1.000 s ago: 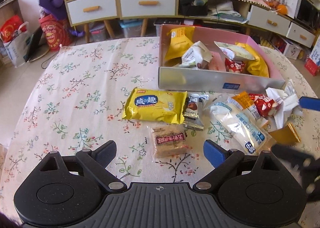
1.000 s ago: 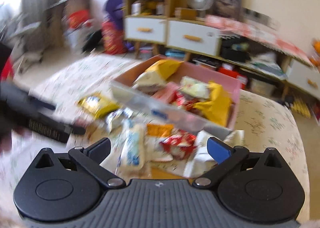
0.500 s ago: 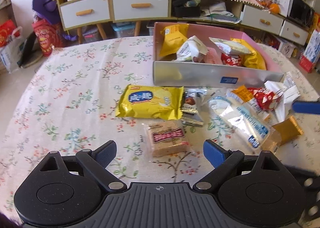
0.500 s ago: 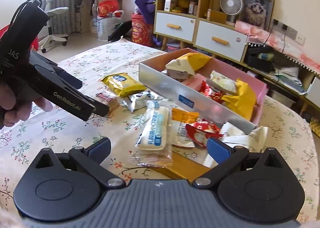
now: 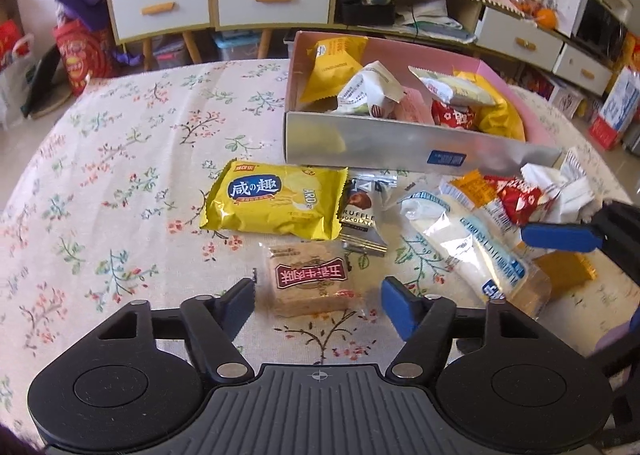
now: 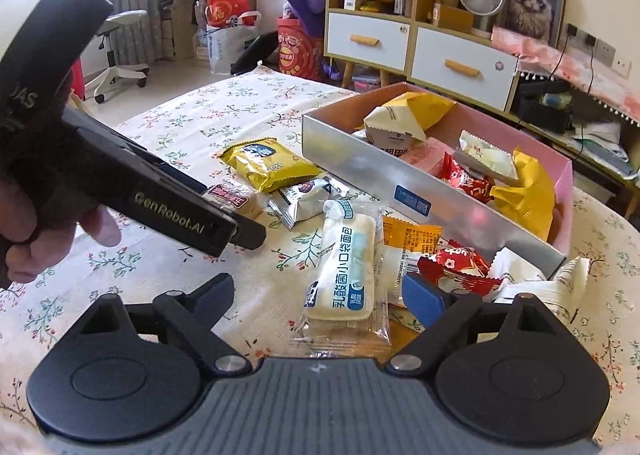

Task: Organize snacks
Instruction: 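Withdraw both grippers from the box back over the snack pile, then grasp the white milk-bread pack with the right gripper while the left grasps the beef pastry pack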

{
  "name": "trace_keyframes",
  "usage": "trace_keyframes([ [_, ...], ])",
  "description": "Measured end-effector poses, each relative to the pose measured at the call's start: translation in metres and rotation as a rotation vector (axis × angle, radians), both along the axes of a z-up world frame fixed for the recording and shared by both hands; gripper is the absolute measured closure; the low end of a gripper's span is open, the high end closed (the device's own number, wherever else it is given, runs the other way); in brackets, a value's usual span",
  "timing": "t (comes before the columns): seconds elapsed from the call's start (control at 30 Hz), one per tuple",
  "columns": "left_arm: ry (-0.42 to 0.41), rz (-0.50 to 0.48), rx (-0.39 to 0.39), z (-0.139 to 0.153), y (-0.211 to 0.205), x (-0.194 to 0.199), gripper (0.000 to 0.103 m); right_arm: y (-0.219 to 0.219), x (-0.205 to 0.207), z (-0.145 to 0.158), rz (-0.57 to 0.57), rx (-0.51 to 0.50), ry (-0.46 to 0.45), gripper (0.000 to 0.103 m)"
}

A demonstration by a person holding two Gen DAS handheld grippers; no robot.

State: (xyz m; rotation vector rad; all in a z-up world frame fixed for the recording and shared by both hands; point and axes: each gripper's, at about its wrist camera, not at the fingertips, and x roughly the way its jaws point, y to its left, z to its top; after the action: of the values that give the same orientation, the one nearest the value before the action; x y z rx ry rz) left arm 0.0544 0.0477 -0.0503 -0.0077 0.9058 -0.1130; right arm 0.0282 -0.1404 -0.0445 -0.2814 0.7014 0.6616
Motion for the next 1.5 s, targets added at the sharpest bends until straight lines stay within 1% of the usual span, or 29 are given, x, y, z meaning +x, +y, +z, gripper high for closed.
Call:
trace_keyframes([
  [0.13, -0.001, 0.003, 0.016, 0.000, 0.000, 0.002, 0.047, 0.001, 0.004, -0.004, -0.029, -0.022, 0.002, 0.024],
  [0.2, -0.002, 0.005, 0.020, 0.000, -0.001, 0.002, 0.049, 0.001, 0.007, -0.005, -0.045, -0.022, 0.007, 0.031],
  [0.27, -0.003, 0.007, 0.022, 0.000, -0.001, 0.002, 0.050, 0.001, 0.011, -0.005, -0.063, -0.018, 0.011, 0.035],
  [0.37, -0.006, 0.004, 0.030, 0.001, -0.002, 0.002, 0.052, 0.002, 0.013, -0.005, -0.080, -0.016, 0.012, 0.039],
  [0.43, -0.009, 0.002, 0.038, 0.001, -0.003, 0.002, 0.055, 0.003, 0.012, -0.005, -0.087, -0.022, 0.005, 0.042],
  [0.5, -0.012, -0.005, 0.042, 0.002, -0.004, 0.001, 0.058, 0.003, 0.012, -0.005, -0.086, -0.029, -0.003, 0.051],
  [0.53, -0.012, -0.007, 0.041, 0.003, -0.004, 0.001, 0.059, 0.004, 0.012, -0.005, -0.085, -0.032, -0.005, 0.054],
  [0.6, -0.010, -0.007, 0.043, 0.003, -0.005, 0.001, 0.060, 0.004, 0.012, -0.004, -0.082, -0.031, -0.005, 0.064],
  [0.67, -0.010, -0.008, 0.042, 0.003, -0.005, 0.000, 0.060, 0.005, 0.013, -0.003, -0.092, -0.032, -0.007, 0.066],
  [0.77, -0.010, -0.009, 0.036, 0.004, -0.004, 0.000, 0.062, 0.007, 0.014, -0.001, -0.098, -0.024, -0.009, 0.073],
  [1.1, -0.010, -0.011, 0.022, 0.007, -0.002, -0.001, 0.063, 0.009, 0.014, 0.006, -0.092, -0.002, -0.018, 0.083],
  [1.43, -0.026, -0.003, -0.003, 0.017, 0.000, -0.002, 0.063, 0.008, 0.013, 0.013, -0.075, 0.012, -0.017, 0.089],
  [1.5, -0.030, 0.000, -0.008, 0.018, 0.001, -0.002, 0.063, 0.007, 0.013, 0.016, -0.075, 0.021, -0.020, 0.091],
])
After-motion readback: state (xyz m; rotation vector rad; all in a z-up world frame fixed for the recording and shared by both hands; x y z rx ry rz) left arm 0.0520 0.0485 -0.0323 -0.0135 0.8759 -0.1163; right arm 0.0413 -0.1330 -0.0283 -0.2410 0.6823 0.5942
